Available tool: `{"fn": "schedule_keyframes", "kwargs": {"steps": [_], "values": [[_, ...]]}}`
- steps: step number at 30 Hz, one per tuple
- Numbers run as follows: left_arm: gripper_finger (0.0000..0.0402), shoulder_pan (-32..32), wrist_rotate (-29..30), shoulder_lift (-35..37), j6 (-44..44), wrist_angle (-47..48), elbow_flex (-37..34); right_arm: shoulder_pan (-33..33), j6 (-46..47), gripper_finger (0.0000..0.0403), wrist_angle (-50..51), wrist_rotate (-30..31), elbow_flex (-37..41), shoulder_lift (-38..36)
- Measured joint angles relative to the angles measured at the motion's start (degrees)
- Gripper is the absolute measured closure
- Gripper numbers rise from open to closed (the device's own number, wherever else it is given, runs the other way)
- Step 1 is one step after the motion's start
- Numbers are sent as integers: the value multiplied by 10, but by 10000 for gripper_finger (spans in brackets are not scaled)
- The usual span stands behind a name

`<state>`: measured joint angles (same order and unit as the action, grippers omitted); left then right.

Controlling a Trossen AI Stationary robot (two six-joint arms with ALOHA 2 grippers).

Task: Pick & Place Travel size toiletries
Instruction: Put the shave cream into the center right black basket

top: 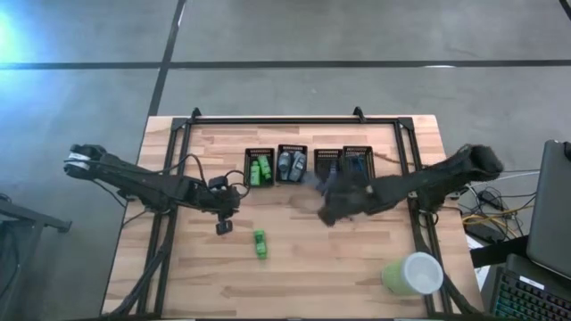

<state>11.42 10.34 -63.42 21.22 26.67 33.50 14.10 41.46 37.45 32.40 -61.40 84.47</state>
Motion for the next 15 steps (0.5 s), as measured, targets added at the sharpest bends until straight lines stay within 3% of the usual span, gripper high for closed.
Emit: {"fn": "schedule_keyframes", "kwargs": {"steps": [3, 6, 11, 15], "values": [[339, 0, 14, 0, 0, -15, 0, -38, 170, 283, 14, 20, 23, -48], [339, 0, 22, 0, -1, -30, 0, -100, 254, 273, 10, -3, 59, -65], [339, 0, 28, 0, -1, -34, 0, -208, 252, 271, -75, -121, 126, -55], [339, 0, 28, 0, 2, -35, 0, -250, 228, 273, -160, -189, 160, -36]]}}
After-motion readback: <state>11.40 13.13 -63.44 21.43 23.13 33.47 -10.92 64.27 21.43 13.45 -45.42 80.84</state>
